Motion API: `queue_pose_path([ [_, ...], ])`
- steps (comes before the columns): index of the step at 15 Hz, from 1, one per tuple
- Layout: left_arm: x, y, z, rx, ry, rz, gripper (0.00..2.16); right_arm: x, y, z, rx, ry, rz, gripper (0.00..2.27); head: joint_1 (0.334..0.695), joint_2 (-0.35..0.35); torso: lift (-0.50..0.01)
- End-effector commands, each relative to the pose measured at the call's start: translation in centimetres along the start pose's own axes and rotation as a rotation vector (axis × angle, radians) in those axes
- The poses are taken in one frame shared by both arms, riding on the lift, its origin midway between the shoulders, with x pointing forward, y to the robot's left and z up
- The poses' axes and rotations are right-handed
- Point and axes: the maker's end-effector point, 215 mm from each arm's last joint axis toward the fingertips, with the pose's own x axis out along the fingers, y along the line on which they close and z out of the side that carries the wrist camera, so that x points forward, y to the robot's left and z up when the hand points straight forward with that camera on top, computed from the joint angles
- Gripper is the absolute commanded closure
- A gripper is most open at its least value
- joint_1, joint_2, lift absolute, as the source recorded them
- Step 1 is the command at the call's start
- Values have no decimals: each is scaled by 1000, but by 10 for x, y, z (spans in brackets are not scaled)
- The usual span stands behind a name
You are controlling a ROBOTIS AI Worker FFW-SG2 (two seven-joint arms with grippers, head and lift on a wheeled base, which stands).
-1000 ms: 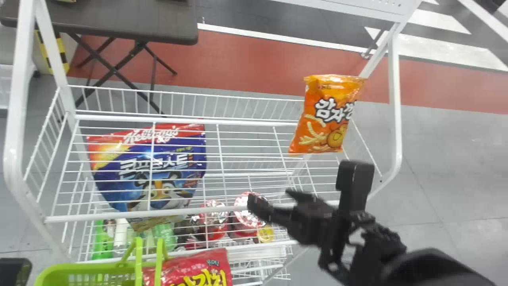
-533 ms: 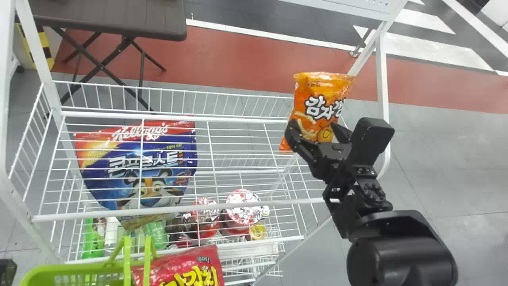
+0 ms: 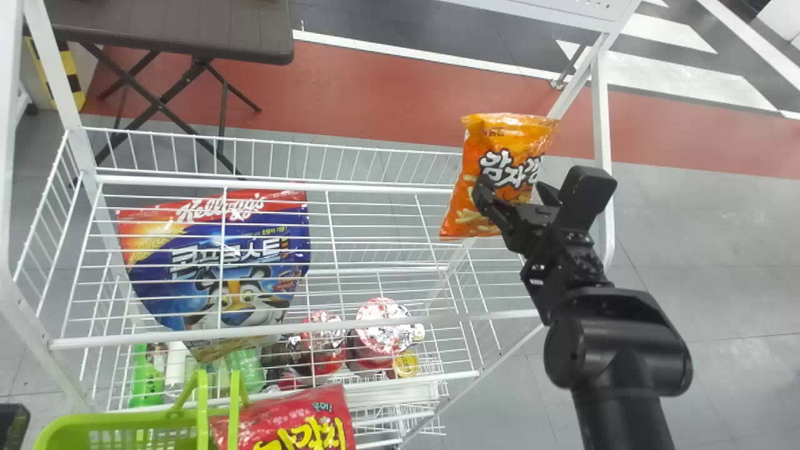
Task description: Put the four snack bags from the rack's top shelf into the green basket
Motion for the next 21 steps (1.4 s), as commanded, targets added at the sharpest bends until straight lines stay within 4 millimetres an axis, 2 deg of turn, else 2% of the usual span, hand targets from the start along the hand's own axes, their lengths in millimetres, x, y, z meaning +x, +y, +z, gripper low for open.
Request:
queue_pose_path([
  [1,-1,-1,4,9,0,2,2138,7,-5,-10,26,55,19,1031,695,-350,0],
  [2,-1,0,5,11,0,5,2138,7,-1,-17,29,76,30,1710,695,-350,0],
  [3,-2,0,5,11,-1,7,2138,4,5,-23,37,93,43,2074,695,-350,0],
  [4,-2,0,6,10,-2,6,2138,-1,12,-24,33,86,55,2132,695,-350,0],
  [6,-1,0,7,12,-2,5,2138,-14,20,-8,27,41,68,2145,695,-350,0],
  [8,-1,-1,8,13,-2,2,2138,-28,30,0,12,21,85,2169,695,-350,0],
  [11,-2,0,8,14,-2,4,2138,-59,55,11,28,17,167,2165,695,-350,0],
  [14,-4,1,10,12,-5,3,2138,-103,95,6,21,80,284,2165,695,-350,0],
  [15,-4,1,10,12,-5,3,2138,-120,107,10,15,84,321,2165,695,-350,0],
  [17,-5,1,10,11,-6,4,2138,-152,126,6,10,136,385,2165,695,-350,0],
  [19,-5,2,10,11,-7,5,2138,-179,136,-2,23,212,443,2165,695,-350,0],
  [20,-5,2,11,10,-9,5,2138,-192,137,0,40,241,467,2165,695,-350,0],
  [21,-4,1,11,10,-10,4,2138,-209,137,-8,73,312,486,2165,695,-350,0],
])
